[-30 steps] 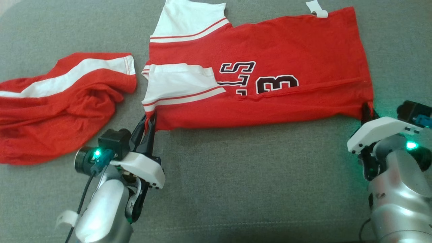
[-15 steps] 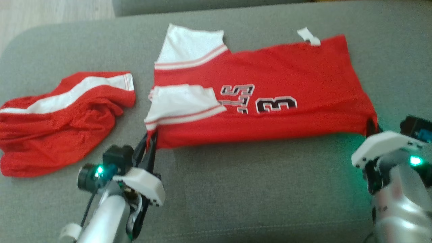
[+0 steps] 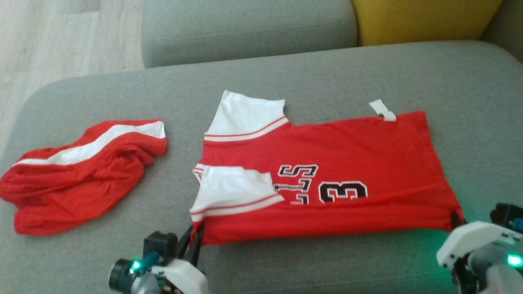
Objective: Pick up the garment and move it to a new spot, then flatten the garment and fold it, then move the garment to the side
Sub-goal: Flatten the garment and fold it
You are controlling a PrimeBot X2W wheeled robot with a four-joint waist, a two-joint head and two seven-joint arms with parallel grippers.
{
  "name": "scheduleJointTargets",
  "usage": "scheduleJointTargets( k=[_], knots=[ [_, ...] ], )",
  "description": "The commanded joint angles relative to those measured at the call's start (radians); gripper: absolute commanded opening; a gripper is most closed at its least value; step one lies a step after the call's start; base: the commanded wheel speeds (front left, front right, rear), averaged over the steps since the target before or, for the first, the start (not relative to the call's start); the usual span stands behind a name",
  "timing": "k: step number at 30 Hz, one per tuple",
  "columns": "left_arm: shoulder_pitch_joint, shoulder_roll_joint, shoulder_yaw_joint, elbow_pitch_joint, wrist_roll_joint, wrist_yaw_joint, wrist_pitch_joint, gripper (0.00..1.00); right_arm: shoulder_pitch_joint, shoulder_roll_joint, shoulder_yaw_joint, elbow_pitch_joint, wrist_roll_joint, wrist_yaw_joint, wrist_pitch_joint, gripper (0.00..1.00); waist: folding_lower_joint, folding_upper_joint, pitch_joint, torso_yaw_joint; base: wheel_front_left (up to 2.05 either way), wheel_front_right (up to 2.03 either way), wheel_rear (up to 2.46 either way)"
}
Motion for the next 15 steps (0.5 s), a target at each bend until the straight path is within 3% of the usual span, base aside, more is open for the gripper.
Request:
scheduleJointTargets(
  k=[1, 3, 4, 5, 6, 7, 15],
  knots=[
    [-0.031, 0.016, 0.038, -0.031, -0.007, 0.006, -0.003, 0.00, -0.010, -0.011, 0.024, -0.047, 0.011, 0.003, 0.006, 0.00, 0.0000, -0.0001, -0.002, -0.002, 0.00, 0.00, 0.00],
    [-0.024, 0.014, 0.033, -0.030, -0.009, 0.007, 0.001, 0.00, 0.022, -0.011, 0.032, -0.090, 0.027, 0.003, 0.029, 0.00, 0.0000, -0.0001, -0.005, -0.004, 0.00, 0.00, 0.00],
    [-0.023, 0.013, 0.031, -0.029, -0.010, 0.008, 0.002, 0.05, 0.035, -0.011, 0.034, -0.108, 0.032, 0.003, 0.038, 0.00, 0.0000, -0.0001, -0.006, -0.005, 0.00, 0.00, 0.00],
    [-0.023, 0.012, 0.030, -0.028, -0.011, 0.009, 0.002, 0.36, 0.046, -0.011, 0.032, -0.127, 0.033, 0.003, 0.044, 0.00, 0.0000, -0.0001, -0.007, -0.005, 0.00, 0.00, 0.00],
    [-0.023, 0.011, 0.029, -0.027, -0.012, 0.011, 0.002, 0.44, 0.053, -0.011, 0.033, -0.146, 0.031, 0.003, 0.043, 0.39, 0.0000, -0.0001, -0.008, -0.006, 0.00, 0.00, 0.00],
    [-0.024, 0.011, 0.030, -0.026, -0.013, 0.013, 0.001, 0.97, 0.058, -0.011, 0.035, -0.162, 0.034, 0.003, 0.040, 1.00, 0.0000, -0.0001, -0.008, -0.007, 0.00, 0.00, 0.00],
    [-0.046, 0.011, 0.051, -0.029, -0.023, 0.033, -0.027, 1.00, 0.053, -0.011, 0.101, -0.256, 0.047, 0.003, -0.043, 1.00, 0.0000, -0.0001, -0.002, -0.013, 0.00, 0.00, 0.00]
  ],
)
